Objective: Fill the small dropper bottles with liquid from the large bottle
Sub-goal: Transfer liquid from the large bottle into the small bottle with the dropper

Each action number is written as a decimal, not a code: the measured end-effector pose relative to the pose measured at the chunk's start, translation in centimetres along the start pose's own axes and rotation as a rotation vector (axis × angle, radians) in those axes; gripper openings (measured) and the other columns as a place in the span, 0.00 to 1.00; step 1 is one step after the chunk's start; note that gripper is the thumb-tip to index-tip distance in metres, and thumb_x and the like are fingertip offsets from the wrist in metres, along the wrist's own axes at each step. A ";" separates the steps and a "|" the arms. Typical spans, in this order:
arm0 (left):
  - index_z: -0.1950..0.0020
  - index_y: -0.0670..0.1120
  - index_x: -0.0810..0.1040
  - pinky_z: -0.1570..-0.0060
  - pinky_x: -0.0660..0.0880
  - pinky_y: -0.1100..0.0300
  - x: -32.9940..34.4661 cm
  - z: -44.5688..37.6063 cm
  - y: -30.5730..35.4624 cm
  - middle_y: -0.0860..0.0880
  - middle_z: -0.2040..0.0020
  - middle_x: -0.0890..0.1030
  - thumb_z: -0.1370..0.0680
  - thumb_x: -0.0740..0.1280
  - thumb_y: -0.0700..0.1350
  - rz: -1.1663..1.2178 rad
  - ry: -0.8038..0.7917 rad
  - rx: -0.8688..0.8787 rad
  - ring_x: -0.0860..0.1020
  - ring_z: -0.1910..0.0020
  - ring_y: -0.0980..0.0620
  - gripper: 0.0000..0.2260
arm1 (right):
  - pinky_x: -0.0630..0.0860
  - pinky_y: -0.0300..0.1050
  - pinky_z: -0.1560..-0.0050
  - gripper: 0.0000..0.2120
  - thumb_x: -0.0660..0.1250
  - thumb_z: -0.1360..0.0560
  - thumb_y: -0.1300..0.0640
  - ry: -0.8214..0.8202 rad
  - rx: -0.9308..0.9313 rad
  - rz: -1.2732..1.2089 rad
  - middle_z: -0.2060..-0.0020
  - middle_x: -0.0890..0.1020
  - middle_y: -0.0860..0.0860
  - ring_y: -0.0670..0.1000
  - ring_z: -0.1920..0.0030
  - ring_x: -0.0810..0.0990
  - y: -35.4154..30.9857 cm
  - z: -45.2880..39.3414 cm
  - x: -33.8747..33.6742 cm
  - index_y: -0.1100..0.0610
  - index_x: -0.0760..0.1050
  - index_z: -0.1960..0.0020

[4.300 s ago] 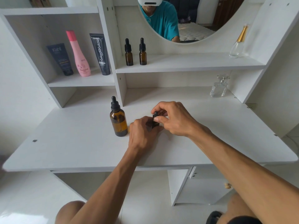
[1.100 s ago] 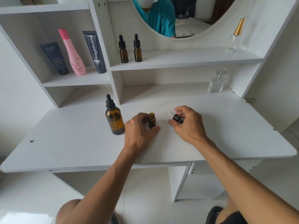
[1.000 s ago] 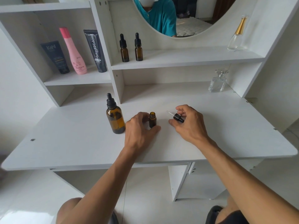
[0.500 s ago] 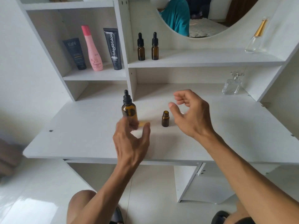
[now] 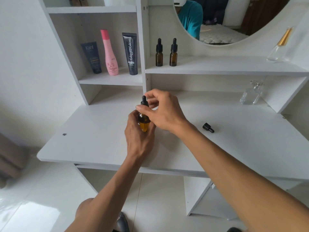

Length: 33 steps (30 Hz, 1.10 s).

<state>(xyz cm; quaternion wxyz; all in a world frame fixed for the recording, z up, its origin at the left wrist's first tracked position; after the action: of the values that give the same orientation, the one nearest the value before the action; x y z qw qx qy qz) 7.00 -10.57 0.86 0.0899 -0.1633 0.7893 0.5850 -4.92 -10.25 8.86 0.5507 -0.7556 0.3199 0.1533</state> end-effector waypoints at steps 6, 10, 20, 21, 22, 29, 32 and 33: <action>0.32 0.47 0.72 0.50 0.71 0.64 0.3 0.2 -0.1 0.50 0.45 0.82 0.20 0.71 0.45 0.015 -0.010 -0.012 0.78 0.49 0.53 0.18 | 0.81 0.42 0.51 0.09 0.76 0.27 0.51 0.005 -0.019 -0.024 0.57 0.85 0.49 0.48 0.54 0.84 -0.2 -0.4 0.1 0.55 0.81 0.51; 0.33 0.49 0.73 0.50 0.73 0.61 0.3 0.1 -0.3 0.51 0.46 0.83 0.21 0.71 0.49 0.028 0.011 0.019 0.81 0.50 0.52 0.18 | 0.80 0.39 0.53 0.07 0.75 0.25 0.54 0.050 -0.027 -0.150 0.59 0.86 0.48 0.46 0.60 0.84 -0.9 -0.8 -0.8 0.57 0.82 0.52; 0.32 0.48 0.73 0.42 0.76 0.51 0.3 0.0 -0.7 0.50 0.42 0.83 0.22 0.73 0.51 0.048 0.031 -0.013 0.81 0.46 0.49 0.21 | 0.84 0.51 0.47 0.09 0.74 0.25 0.58 0.133 -0.105 -0.282 0.58 0.87 0.52 0.50 0.57 0.87 -3.4 -2.0 -3.4 0.59 0.80 0.46; 0.32 0.48 0.73 0.42 0.76 0.51 0.3 0.0 -0.7 0.50 0.42 0.82 0.22 0.73 0.51 0.048 0.031 -0.011 0.81 0.46 0.49 0.21 | 0.84 0.48 0.49 0.09 0.74 0.25 0.58 0.136 -0.108 -0.295 0.59 0.87 0.53 0.49 0.58 0.87 -3.5 -2.1 -3.5 0.60 0.80 0.47; 0.32 0.48 0.73 0.42 0.76 0.51 0.3 0.1 -0.6 0.50 0.43 0.83 0.22 0.73 0.51 0.048 0.032 -0.010 0.81 0.46 0.49 0.21 | 0.84 0.45 0.52 0.08 0.73 0.24 0.58 0.135 -0.106 -0.315 0.59 0.87 0.53 0.49 0.59 0.87 -3.6 -2.2 -3.5 0.60 0.80 0.47; 0.32 0.49 0.74 0.43 0.77 0.48 0.4 0.0 -0.8 0.50 0.44 0.83 0.22 0.73 0.52 0.046 0.031 -0.006 0.82 0.48 0.47 0.21 | 0.82 0.41 0.62 0.11 0.70 0.21 0.56 0.167 -0.137 -0.310 0.61 0.87 0.57 0.50 0.62 0.87 -4.0 -2.4 -3.4 0.64 0.82 0.51; 0.32 0.48 0.74 0.43 0.77 0.49 0.3 0.0 -0.8 0.50 0.44 0.83 0.22 0.73 0.52 0.045 0.031 -0.004 0.81 0.48 0.47 0.21 | 0.84 0.56 0.55 0.12 0.70 0.21 0.55 0.183 -0.164 -0.270 0.63 0.86 0.56 0.52 0.64 0.87 -3.9 -2.5 -3.1 0.65 0.82 0.55; 0.32 0.48 0.73 0.43 0.77 0.49 0.4 0.0 -0.8 0.50 0.44 0.83 0.22 0.73 0.52 0.044 0.030 -0.003 0.81 0.47 0.47 0.21 | 0.83 0.57 0.54 0.12 0.70 0.21 0.55 0.185 -0.166 -0.257 0.64 0.86 0.55 0.52 0.64 0.87 -3.8 -2.5 -3.0 0.64 0.82 0.55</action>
<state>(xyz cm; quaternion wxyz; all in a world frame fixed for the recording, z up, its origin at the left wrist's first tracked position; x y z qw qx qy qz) 6.95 -10.80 0.02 0.0647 -0.1547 0.7932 0.5854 -4.94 -10.94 14.25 0.4698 -0.8439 0.2564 0.0372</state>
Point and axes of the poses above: each hand's wrist, its own z-axis away from the middle knuckle, its own x-axis out of the palm, y = z × x, the point moved 9 cm from there along -z, towards the middle knuckle
